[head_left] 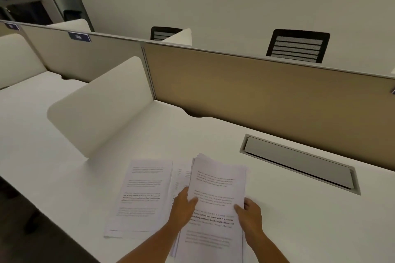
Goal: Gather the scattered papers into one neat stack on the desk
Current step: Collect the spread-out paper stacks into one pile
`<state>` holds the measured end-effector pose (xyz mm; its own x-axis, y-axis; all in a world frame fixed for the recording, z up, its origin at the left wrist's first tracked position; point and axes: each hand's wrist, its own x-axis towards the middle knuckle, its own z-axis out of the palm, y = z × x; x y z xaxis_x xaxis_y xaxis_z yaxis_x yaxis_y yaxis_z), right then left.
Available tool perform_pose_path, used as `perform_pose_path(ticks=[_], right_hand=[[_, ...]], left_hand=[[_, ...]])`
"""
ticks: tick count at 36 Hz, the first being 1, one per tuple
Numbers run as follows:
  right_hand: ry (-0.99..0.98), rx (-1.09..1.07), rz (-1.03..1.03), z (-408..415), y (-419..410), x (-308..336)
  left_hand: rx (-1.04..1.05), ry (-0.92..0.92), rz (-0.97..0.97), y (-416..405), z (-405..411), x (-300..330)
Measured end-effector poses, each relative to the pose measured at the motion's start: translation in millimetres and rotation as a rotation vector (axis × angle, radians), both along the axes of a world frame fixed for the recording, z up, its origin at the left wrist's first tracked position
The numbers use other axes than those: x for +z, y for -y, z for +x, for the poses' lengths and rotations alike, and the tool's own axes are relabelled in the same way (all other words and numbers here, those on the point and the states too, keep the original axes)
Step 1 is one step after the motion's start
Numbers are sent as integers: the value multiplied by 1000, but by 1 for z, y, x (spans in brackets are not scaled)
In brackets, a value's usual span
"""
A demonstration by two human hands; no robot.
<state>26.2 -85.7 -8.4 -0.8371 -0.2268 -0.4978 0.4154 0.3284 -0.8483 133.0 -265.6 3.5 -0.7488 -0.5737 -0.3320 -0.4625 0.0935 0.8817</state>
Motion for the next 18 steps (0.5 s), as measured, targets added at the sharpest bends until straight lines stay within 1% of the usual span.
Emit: perform_pose_path(ticks=[6, 11, 14, 15, 18], right_hand=[[17, -6, 99, -4, 39, -10], [39, -27, 178, -5, 71, -27], [21, -58, 257, -9, 83, -38], [14, -65, 287, -11, 86, -42], [-10, -89, 440, -18, 93, -49]], left_hand=[[34, 134, 9, 27, -12, -28], [26, 230, 10, 44, -24, -50], [9, 299, 17, 49, -33, -61], [-6, 335, -15, 51, -36, -64], [-28, 477, -256, 54, -46, -72]])
